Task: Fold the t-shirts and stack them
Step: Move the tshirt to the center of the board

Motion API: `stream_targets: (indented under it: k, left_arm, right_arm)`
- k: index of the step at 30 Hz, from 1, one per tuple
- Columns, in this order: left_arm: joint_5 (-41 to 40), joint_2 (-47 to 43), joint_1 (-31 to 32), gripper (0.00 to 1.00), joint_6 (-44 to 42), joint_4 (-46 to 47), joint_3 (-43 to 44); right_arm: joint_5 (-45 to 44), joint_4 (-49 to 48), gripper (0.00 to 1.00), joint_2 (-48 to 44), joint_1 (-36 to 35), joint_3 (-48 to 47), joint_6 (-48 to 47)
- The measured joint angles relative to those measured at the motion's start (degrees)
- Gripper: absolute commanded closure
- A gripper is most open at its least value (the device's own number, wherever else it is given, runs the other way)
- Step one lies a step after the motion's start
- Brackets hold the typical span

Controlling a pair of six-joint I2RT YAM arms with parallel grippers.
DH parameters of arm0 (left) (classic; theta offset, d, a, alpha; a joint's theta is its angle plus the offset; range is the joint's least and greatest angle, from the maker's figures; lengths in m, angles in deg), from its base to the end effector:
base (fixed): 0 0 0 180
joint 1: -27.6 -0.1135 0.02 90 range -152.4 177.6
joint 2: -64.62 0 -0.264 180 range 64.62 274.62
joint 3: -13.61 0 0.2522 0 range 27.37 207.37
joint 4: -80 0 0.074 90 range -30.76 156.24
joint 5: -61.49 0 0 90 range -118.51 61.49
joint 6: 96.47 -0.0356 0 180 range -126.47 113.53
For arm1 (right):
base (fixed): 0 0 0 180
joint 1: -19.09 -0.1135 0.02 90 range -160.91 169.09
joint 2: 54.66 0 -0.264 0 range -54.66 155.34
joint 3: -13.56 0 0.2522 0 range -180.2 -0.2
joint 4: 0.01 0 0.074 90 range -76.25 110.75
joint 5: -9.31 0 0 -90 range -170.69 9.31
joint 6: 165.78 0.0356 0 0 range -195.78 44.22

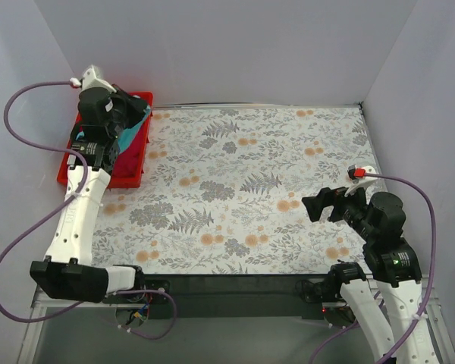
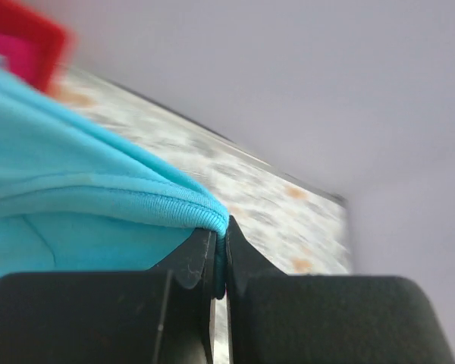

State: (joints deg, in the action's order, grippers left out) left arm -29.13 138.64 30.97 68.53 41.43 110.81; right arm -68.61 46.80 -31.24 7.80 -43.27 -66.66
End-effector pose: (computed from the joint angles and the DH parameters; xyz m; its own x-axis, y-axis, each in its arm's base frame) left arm 0.2844 -0.0164 0.4375 -0.1153 -0.9608 -0.2523 -0.2434 0.2736 -0.9305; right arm 0.0908 0.0257 0.3321 -0.2864 0.1009 -0.9528 -0.3501 0.9147 0.2021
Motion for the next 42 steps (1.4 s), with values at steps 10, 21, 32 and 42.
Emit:
stream_targets:
  k: [10,21,32,42]
  left_arm:
    - [13.4,8.8,25.7,1.00,5.8,0.9,27.5]
    - [17.4,1.8,29.2,1.00,6.1,3.0,14.4]
    - [-16.0,-25.7,28.5,0.34,7.8,-10.7,-32.7]
    - [-10.3,-15.5,29.1,0.30,2.1,-11.0,-30.5]
  right_arm:
    - [-1.5,-0.2,0.02,3.0,0.0,-5.6,-0.2]
    - [-3.1,-0.1,0.02,2.8,0.0,-6.4,-0.7]
    - [2.2,0.2,0.02,4.8,0.0,-4.3,-1.6]
    - [7.3,1.4,0.09,19.7,0.0,-1.9,0.0]
